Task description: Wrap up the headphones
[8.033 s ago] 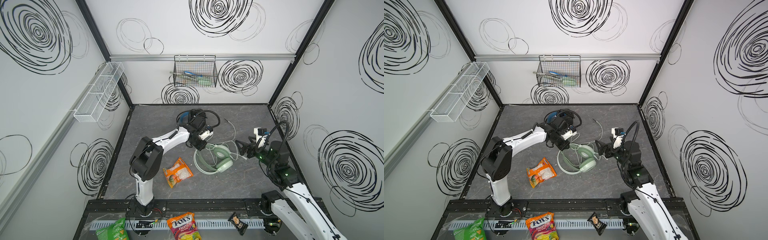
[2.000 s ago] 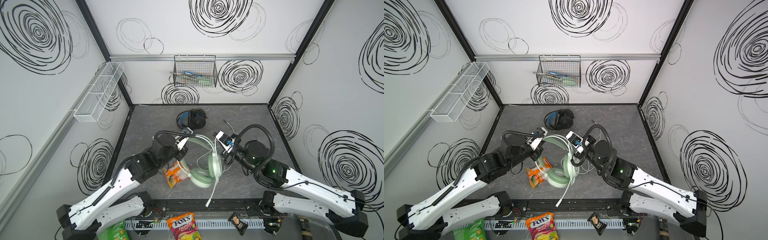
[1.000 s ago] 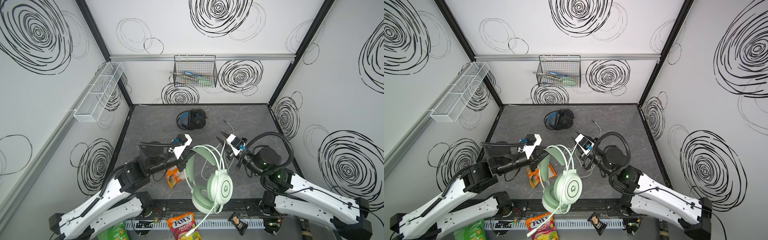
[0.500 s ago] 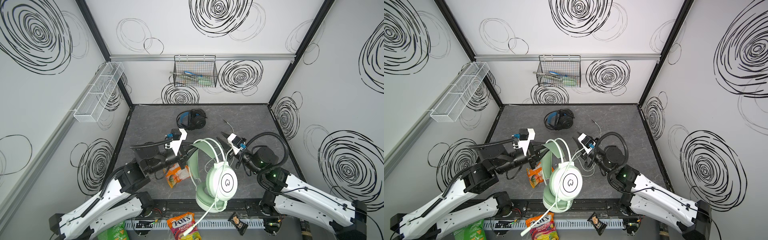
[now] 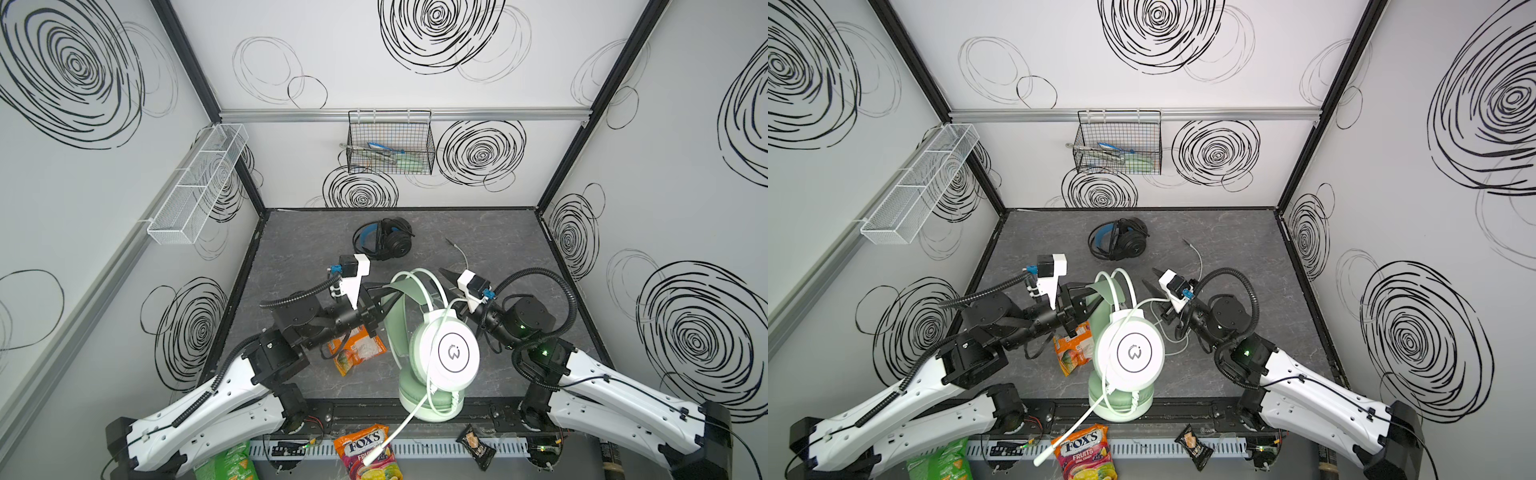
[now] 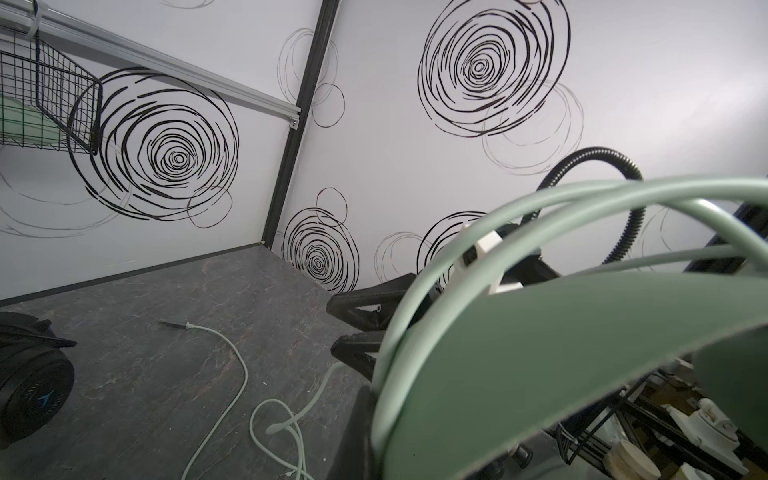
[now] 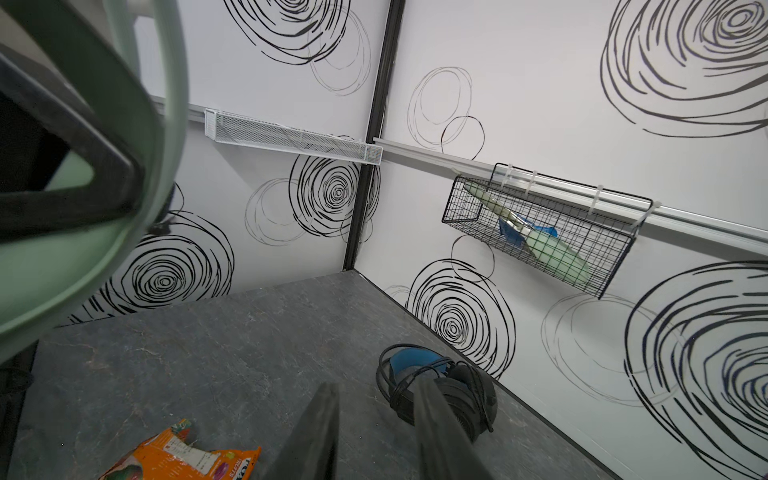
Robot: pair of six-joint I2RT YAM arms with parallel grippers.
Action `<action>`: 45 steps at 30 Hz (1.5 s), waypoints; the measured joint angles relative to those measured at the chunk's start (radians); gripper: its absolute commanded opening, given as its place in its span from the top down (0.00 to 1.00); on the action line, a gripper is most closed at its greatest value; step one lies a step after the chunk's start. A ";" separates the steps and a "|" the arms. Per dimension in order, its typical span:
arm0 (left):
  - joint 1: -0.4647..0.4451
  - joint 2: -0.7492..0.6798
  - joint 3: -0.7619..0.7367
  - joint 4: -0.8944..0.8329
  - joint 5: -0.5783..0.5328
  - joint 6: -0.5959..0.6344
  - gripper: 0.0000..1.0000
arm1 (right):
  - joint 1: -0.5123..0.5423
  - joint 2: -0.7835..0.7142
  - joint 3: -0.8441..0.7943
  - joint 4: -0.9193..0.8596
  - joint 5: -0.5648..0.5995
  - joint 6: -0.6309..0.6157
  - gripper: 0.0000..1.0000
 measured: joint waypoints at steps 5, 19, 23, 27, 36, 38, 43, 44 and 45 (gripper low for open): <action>-0.055 0.018 -0.005 0.064 -0.055 -0.031 1.00 | 0.000 -0.001 -0.050 0.056 -0.032 0.038 0.61; -0.096 0.023 -0.005 0.163 -0.232 -0.048 1.00 | -0.003 0.040 -0.100 0.165 -0.053 0.142 0.62; -0.097 0.029 -0.005 0.174 -0.291 -0.053 1.00 | -0.003 0.057 -0.106 0.178 -0.064 0.151 0.74; -0.098 0.037 -0.005 0.185 -0.355 -0.062 1.00 | -0.003 0.062 -0.123 0.210 -0.074 0.161 0.77; -0.098 0.095 0.009 0.202 -0.394 -0.068 1.00 | -0.003 0.093 -0.154 0.253 -0.096 0.192 0.42; -0.098 0.096 0.010 0.202 -0.401 -0.068 1.00 | -0.003 0.093 -0.162 0.266 -0.097 0.195 0.35; -0.098 0.096 0.027 0.192 -0.411 -0.066 1.00 | -0.003 0.105 -0.201 0.311 -0.114 0.206 0.28; -0.098 0.096 0.035 0.186 -0.414 -0.065 1.00 | -0.003 0.105 -0.214 0.317 -0.119 0.212 0.27; -0.098 0.096 0.046 0.177 -0.417 -0.063 1.00 | -0.003 0.105 -0.229 0.323 -0.127 0.218 0.27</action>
